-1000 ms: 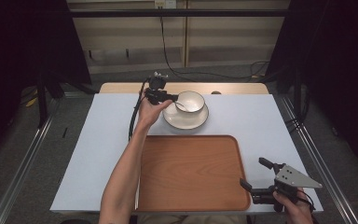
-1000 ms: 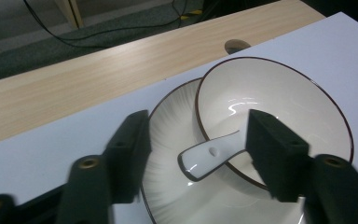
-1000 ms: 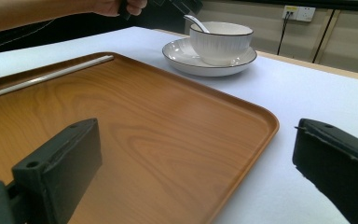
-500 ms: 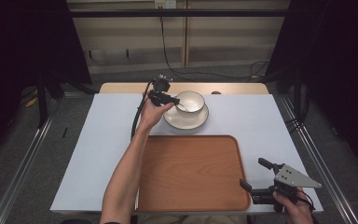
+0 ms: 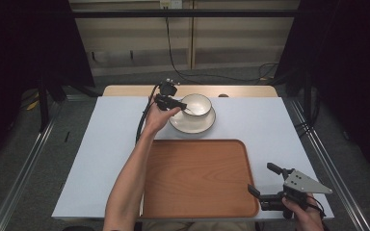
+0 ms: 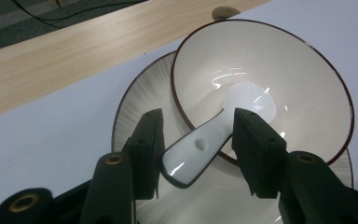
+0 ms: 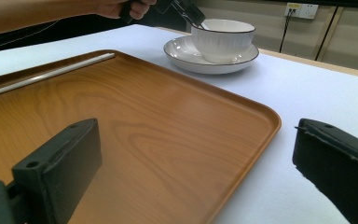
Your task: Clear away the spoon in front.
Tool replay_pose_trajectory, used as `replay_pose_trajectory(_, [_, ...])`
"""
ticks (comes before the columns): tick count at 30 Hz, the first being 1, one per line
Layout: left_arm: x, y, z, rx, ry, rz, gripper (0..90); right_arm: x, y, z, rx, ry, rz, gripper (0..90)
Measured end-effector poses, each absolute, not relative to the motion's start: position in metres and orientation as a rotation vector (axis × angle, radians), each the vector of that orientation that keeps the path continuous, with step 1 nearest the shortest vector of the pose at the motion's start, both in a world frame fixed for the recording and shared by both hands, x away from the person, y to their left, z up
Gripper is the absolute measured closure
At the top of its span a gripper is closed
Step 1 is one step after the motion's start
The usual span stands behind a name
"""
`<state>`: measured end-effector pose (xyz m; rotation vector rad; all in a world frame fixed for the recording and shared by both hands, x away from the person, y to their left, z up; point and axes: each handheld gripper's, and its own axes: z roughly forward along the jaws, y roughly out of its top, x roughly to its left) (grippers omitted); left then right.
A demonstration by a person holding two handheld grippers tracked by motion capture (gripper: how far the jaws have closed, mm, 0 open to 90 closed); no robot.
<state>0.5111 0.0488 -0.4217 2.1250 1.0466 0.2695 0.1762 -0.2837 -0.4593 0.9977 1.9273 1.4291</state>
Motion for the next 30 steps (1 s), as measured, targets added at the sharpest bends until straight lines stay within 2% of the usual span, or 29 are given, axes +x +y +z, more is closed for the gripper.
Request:
replay_pose_trajectory(14, [0.504, 0.044, -0.414, 2.163, 1.016, 0.294, 65.7, 0.177, -0.283, -0.459, 1.008, 1.926, 1.428, 0.8])
replay_pose_trajectory(22, [0.498, 0.041, -0.408, 2.195, 0.927, 0.278, 80.2, 0.178, -0.283, -0.459, 1.0, 1.928, 1.436, 0.8])
replay_pose_trajectory(30, [0.495, 0.039, -0.408, 2.203, 0.914, 0.259, 84.5, 0.177, -0.283, -0.459, 1.01, 1.924, 1.431, 0.8])
